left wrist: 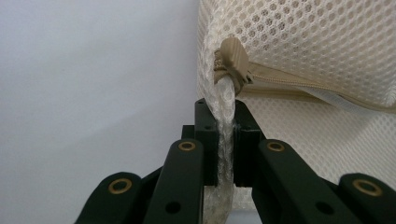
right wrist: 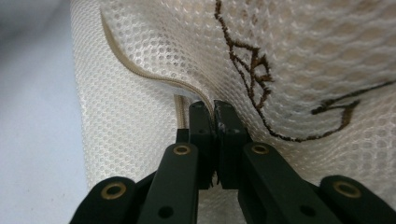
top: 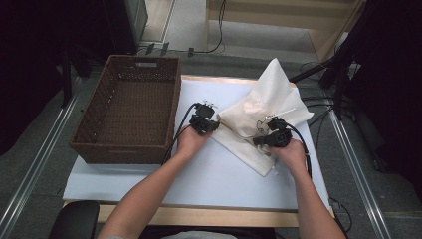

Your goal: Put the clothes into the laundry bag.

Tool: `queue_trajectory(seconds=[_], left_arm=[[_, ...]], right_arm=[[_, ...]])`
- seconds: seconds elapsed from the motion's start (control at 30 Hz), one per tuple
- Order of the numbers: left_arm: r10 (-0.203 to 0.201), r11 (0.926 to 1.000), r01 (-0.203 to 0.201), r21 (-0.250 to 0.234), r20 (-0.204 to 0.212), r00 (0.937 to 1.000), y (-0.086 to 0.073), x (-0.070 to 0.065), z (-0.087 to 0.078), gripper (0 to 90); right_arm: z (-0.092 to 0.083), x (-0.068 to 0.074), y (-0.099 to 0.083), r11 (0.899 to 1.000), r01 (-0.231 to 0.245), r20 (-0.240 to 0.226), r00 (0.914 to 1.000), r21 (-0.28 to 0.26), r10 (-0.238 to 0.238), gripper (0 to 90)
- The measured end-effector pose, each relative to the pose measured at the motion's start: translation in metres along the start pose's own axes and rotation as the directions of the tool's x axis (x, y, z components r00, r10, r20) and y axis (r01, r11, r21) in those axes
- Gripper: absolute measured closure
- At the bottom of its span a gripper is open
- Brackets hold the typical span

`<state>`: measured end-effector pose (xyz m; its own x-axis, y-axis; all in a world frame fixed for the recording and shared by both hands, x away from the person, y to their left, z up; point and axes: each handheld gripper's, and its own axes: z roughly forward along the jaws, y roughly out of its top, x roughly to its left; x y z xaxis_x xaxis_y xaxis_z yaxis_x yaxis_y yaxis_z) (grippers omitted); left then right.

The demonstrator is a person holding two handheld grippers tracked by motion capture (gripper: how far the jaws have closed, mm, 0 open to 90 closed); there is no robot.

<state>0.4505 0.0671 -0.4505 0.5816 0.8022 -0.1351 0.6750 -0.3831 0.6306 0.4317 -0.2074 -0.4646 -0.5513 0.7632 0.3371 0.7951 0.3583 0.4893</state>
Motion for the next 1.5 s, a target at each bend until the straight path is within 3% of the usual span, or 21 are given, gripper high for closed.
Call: queue_trajectory(seconds=[0.33,0.7,0.97,1.17,1.37,1.47,1.5], left_arm=[[0.011,0.9999,-0.012,0.009,0.062,0.9980,-0.018,-0.012,-0.013,85.2],[0.034,0.9985,-0.040,0.037,0.142,0.9893,-0.037,-0.027,-0.029,85.0],[0.104,0.9928,-0.112,0.044,0.149,0.9834,-0.057,-0.040,-0.044,85.1],[0.111,0.9918,-0.120,0.045,0.168,0.9796,-0.075,-0.043,-0.053,85.0],[0.155,0.9836,-0.168,0.066,0.162,0.9745,-0.089,-0.048,-0.058,84.5],[0.104,0.9915,-0.116,0.059,0.180,0.9781,-0.092,-0.040,-0.057,84.1],[0.104,0.9915,-0.116,0.059,0.180,0.9781,-0.092,-0.040,-0.057,84.0]], right_arm=[[-0.001,0.000,0.000,1.000,-0.004,0.013,0.9999,0.001,0.004,88.3],[-0.008,0.005,-0.001,1.000,0.014,0.014,0.9998,-0.015,-0.014,88.1],[-0.006,0.011,0.000,0.999,0.033,0.013,0.9994,-0.014,-0.033,88.0],[-0.003,0.018,0.001,0.999,0.046,-0.004,0.9989,-0.013,-0.046,88.1],[0.001,0.025,0.003,0.998,0.055,-0.012,0.9984,-0.022,-0.055,88.2],[0.004,0.027,0.005,0.998,0.057,0.004,0.9984,-0.037,-0.057,88.2],[0.004,0.027,0.005,0.998,0.057,0.004,0.9984,-0.037,-0.057,88.2]])
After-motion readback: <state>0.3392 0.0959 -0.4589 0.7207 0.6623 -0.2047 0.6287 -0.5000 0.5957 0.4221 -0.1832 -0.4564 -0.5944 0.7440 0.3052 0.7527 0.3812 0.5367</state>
